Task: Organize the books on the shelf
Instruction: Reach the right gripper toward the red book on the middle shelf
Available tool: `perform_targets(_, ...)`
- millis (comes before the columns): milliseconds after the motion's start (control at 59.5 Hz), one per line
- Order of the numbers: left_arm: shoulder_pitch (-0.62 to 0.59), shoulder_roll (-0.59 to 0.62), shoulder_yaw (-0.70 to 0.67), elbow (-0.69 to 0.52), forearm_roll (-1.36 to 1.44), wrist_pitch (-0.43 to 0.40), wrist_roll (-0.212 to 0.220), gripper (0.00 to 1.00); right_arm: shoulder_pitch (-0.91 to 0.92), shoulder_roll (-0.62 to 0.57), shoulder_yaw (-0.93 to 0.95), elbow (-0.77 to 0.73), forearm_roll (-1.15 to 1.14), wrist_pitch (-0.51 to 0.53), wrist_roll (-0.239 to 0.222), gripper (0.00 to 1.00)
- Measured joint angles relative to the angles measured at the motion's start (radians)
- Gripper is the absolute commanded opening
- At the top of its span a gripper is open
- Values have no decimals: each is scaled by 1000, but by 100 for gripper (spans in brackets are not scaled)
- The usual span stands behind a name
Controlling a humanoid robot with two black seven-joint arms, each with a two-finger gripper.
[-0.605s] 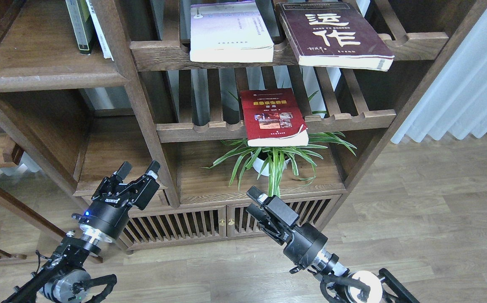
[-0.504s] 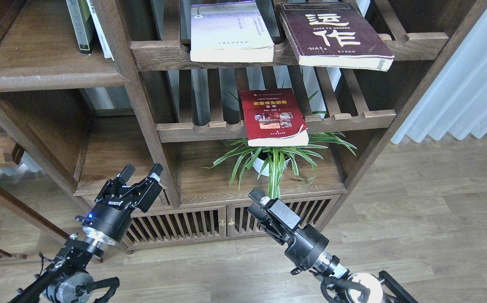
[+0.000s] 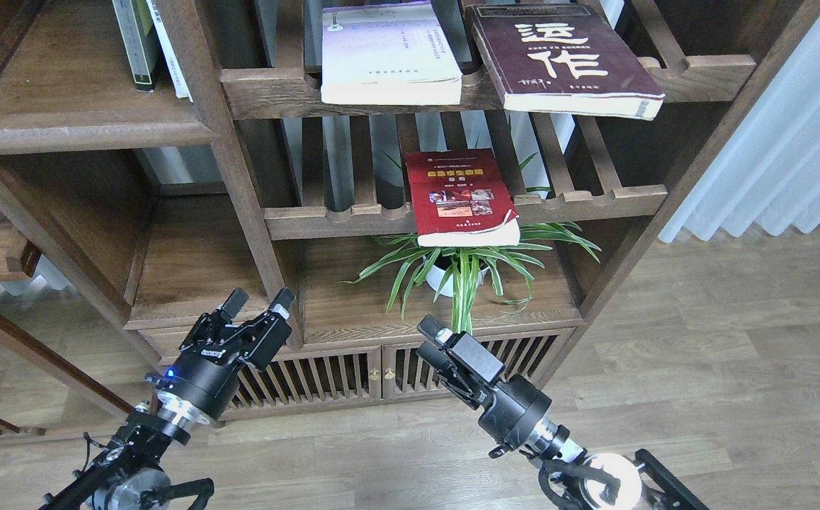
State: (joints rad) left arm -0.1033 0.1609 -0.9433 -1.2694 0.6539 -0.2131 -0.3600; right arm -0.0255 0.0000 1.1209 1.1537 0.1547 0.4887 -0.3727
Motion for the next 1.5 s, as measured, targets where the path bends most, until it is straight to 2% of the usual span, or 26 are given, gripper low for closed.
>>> perform_targets(386,46,-2,-10,-27,0,-7,-4,100,6,0,0,-3,0,0,4,99)
perform_targets(773,72,-2,-85,-15,0,-168,-6,100,78,0,-42,-12,-4,0,10,99)
perform_targets(958,71,11,-98,-13,0,-264,1,100,120,0,-69,-83,0,0,16,99)
perform_targets(1075,74,22,-175,-5,-16,-275,7,100,164,0,-69,-152,7,-12,60,99)
perform_targets(1142,84,23,-217,8,-34,-275,8,100,197,0,-69,-189,20,-14,107,99)
perform_targets(1159,92,23,-236,19,-48,-275,9,100,216,0,-70,-208,32,-16,137,99)
perform_targets(1176,94,23,-242,22,-53,-275,9,100,222,0,-70,-213,35,-16,146,99)
perform_targets(1344,118,21,-314,51,-133,-276,7,100,251,0,-72,-233,45,-34,176,99)
perform_targets(1495,124,19,-339,69,-211,-276,3,100,299,0,-76,-279,76,-159,202,99)
